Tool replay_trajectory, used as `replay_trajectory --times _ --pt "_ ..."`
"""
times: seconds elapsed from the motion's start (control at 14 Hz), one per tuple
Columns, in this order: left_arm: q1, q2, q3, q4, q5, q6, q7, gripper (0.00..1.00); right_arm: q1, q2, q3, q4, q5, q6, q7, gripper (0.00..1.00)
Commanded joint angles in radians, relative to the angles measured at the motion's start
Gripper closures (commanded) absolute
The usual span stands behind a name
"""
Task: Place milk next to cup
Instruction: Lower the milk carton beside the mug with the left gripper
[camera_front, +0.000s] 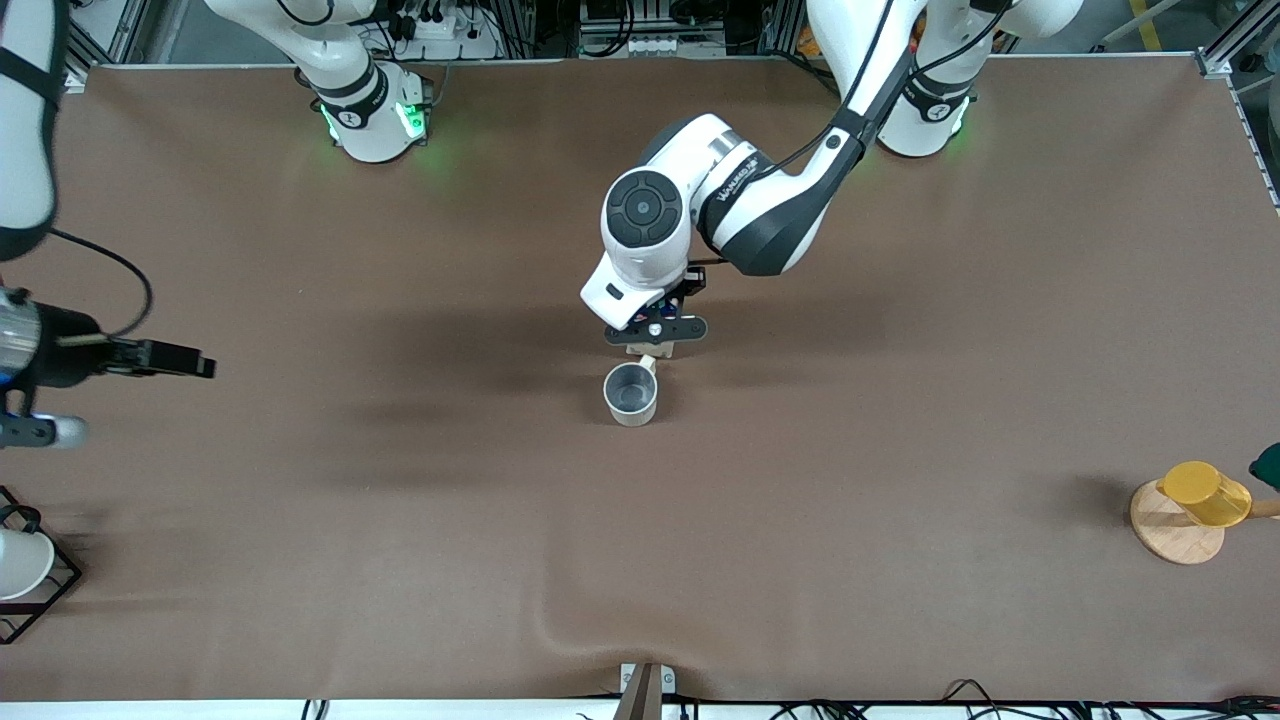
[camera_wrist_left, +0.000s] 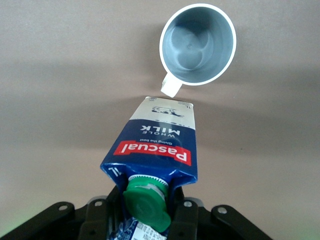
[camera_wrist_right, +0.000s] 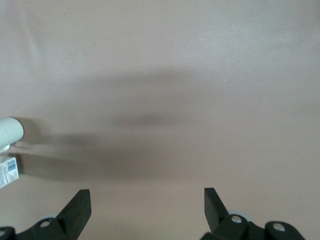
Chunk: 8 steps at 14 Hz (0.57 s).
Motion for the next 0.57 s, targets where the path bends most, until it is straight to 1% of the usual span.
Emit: replay_trajectory --times 0.0,0.07,0.14,0.29,0.36,0.43,0.5 --pt "-0.001 0.024 0.005 0.030 -0.022 0.039 0.029 0.65 -0.030 -0.152 0.020 -0.146 -0.018 0.036 -0.045 0.00" --pt "-0.001 0.035 0.002 0.030 -0.022 0.055 0.029 0.65 -0.030 -0.212 0.022 -0.207 -0.044 0.074 -0.047 0.00" --pt "-0.001 0.038 0.002 0.030 -0.022 0.061 0.029 0.65 -0.030 -0.241 0.026 -0.232 -0.064 0.081 -0.051 0.00" --pt "-0.001 0.038 0.003 0.027 -0.022 0.061 0.029 0.65 -0.061 -0.254 0.040 -0.235 -0.064 0.085 -0.099 0.00" --pt "-0.001 0.039 0.003 0.027 -0.024 0.061 0.027 0.65 -0.084 -0.257 0.072 -0.236 -0.065 0.089 -0.112 0.00" --pt "-0.001 0.041 0.003 0.025 -0.022 0.061 0.026 0.63 -0.095 -0.263 0.083 -0.241 -0.066 0.095 -0.113 0.00" --pt "0.001 0.046 0.003 0.025 -0.024 0.060 0.024 0.54 -0.096 -0.262 0.084 -0.240 -0.066 0.105 -0.114 0.00"
